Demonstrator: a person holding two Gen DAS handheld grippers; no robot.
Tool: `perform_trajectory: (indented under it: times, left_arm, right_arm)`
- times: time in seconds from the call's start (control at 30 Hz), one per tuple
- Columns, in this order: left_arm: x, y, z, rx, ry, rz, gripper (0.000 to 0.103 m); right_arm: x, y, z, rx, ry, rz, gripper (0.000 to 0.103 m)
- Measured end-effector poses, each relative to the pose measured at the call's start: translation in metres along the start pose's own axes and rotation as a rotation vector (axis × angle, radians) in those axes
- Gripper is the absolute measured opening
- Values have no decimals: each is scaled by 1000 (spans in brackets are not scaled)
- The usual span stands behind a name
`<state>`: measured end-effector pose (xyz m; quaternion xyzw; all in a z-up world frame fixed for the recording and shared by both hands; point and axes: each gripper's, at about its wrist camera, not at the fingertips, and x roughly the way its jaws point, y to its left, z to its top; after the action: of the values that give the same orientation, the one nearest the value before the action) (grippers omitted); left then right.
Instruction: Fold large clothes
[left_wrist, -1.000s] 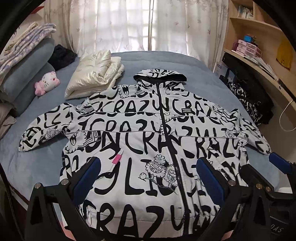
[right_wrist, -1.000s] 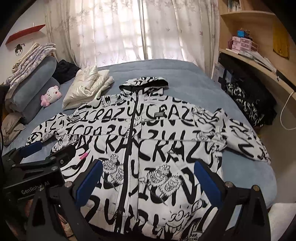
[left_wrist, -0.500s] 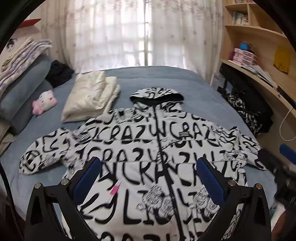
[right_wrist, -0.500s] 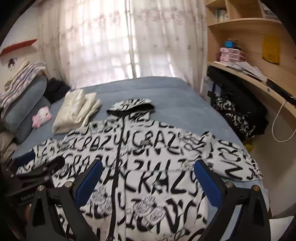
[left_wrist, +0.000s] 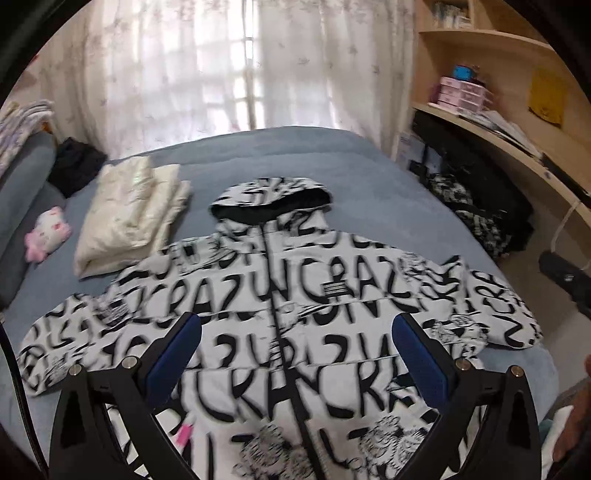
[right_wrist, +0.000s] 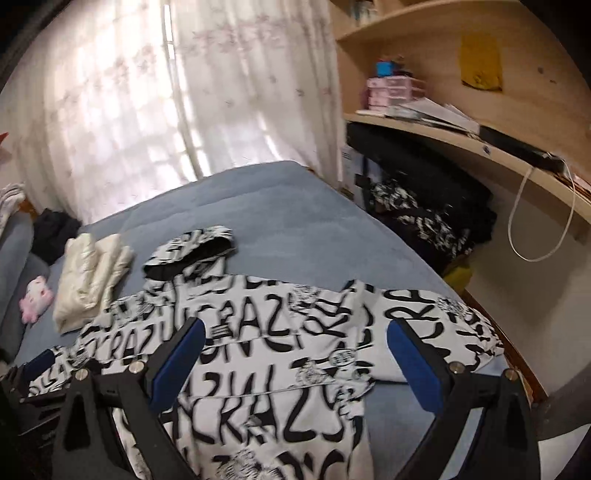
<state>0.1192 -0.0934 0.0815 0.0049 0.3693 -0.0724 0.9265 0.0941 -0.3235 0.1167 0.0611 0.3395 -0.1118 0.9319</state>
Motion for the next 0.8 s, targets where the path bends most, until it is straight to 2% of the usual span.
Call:
perform_trajectory:
  times: [0.13,0.23,0.3,0.57,0.7,0.8]
  left_arm:
    - [30,-12,5,-9,35,-70,102]
    - [54,-21,4,-19,70,-86,102]
    - [69,-30,1,-9,87,-70,102]
    - [114,-66,-15,46,119,-77,102]
    - [128,-81,-19,49,124,-98,102]
    - [141,-93,-22,51,135,-108,100]
  right_arm:
    - [30,-21,-4,42,57,-35,87]
    - [57,-46,-11,96,114,-77,85]
    - [70,-63,-16,135,141,-106,85]
    - [115,-179,-54,483,272,-247,85]
    - [129,-230,-86,712,311,-219,85]
    - [137,-247,-101,781,311,-197,85]
